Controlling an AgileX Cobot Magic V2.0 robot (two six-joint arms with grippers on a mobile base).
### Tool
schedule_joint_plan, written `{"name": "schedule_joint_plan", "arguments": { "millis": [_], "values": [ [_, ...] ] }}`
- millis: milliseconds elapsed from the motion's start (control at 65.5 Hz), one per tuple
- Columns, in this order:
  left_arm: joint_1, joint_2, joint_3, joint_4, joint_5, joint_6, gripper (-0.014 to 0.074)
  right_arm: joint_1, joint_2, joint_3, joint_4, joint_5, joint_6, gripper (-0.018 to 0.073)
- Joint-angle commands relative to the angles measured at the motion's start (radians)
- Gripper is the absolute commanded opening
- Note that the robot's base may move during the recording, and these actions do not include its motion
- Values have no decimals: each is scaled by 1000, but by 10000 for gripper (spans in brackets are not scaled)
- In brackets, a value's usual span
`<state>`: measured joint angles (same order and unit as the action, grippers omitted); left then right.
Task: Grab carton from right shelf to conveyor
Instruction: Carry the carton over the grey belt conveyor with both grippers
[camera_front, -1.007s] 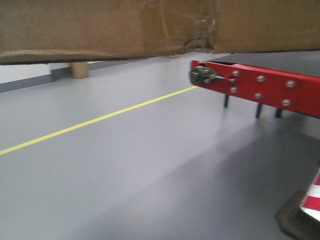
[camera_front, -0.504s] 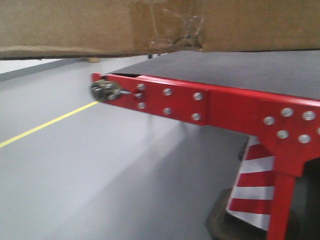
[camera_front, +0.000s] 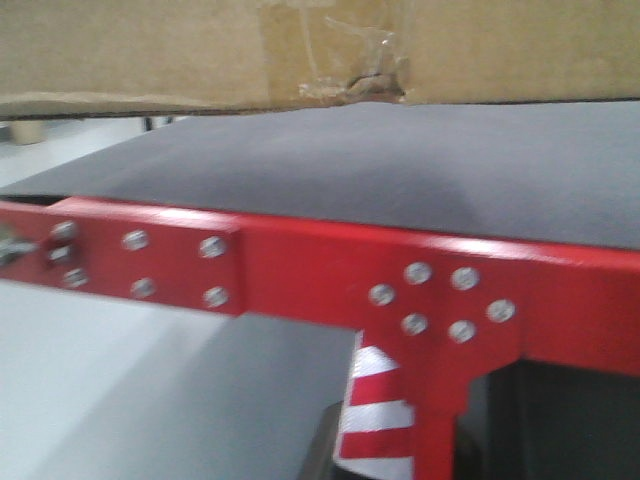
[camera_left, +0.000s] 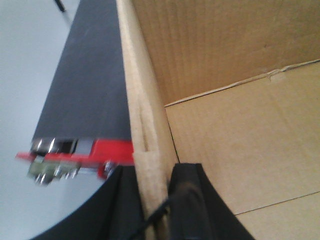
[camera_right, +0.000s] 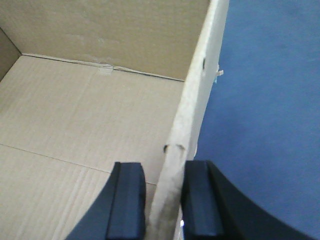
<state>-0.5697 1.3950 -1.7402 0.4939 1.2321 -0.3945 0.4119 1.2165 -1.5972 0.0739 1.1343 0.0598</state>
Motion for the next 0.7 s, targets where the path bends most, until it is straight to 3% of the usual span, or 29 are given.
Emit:
{"name": "schedule_joint_plan", "arguments": {
  "millis": [0,687],
  "values": [
    [-1,-12,-4,77,-11,15,-16,1,-14,-7,-1,-21,-17,-66],
    [-1,-12,-4,77,-11,15,-16,1,-14,-7,-1,-21,-17,-66]
  ]
}}
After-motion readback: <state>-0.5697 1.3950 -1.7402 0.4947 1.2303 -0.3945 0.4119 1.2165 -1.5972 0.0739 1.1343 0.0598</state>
